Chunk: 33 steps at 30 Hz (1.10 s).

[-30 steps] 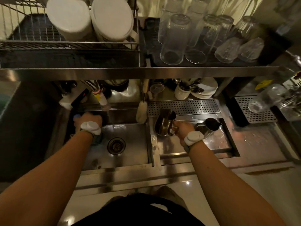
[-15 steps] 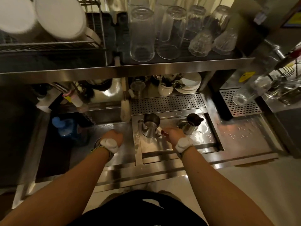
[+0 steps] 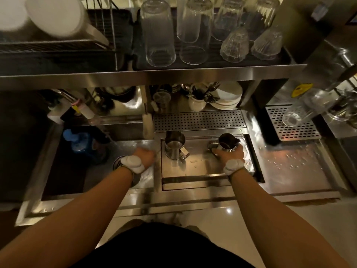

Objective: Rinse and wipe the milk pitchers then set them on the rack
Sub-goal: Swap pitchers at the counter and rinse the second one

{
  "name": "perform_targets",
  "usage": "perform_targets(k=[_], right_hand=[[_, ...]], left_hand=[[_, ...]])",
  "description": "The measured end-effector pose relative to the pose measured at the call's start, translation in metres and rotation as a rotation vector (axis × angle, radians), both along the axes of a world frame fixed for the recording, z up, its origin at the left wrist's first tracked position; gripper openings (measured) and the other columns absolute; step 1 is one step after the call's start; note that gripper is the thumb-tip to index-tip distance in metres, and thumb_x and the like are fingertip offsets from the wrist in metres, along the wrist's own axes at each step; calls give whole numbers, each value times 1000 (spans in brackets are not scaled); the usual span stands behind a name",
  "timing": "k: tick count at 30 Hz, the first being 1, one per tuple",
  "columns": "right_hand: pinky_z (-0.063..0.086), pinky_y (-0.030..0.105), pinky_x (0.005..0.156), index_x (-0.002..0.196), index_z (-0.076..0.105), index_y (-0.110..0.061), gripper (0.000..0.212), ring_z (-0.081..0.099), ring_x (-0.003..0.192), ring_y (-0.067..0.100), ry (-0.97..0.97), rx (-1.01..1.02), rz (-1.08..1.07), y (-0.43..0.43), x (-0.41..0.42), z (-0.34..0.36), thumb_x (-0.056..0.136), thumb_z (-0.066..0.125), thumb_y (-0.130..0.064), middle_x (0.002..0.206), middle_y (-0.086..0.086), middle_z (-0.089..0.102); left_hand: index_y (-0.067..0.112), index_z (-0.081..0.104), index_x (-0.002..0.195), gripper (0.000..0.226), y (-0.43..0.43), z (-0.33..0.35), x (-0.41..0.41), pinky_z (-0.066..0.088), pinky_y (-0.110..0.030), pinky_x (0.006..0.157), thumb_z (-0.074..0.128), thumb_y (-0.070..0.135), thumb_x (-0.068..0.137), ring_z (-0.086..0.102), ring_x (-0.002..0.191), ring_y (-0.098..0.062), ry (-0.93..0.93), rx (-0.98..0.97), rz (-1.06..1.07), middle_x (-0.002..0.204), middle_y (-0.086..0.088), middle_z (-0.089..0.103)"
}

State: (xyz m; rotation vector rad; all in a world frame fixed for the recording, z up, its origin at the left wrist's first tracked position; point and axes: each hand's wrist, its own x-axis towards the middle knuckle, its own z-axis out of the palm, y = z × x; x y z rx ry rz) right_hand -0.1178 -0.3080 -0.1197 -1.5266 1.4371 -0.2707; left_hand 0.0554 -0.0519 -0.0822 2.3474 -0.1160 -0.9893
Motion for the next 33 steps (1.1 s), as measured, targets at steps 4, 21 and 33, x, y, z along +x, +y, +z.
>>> perform_targets(k=[4,21,33], right_hand=[[60,40,83,127,53,-29,80,67,101,29,-146,-7,-49,-5,0,-7,56,91,-36,114,6,69],[57,39,93,126,65,-27,60,68,114,21,-603,178,802,102,107,136,69,79,-13,119,2,73],[51,56,103,120,63,-14,33,64,117,34,-253,358,712,252,194,86,88,68,-11,126,16,67]], left_hand=[[10,73,93,21,-5,22,-8,55,-48,86,57,24,87,68,91,-34,35,-129,25,99,-17,72],[22,70,115,59,7,99,33,56,-28,62,47,68,88,74,80,-14,409,-710,143,91,3,77],[16,69,115,72,156,37,100,58,-40,72,68,68,66,69,100,-32,548,-621,572,108,-12,74]])
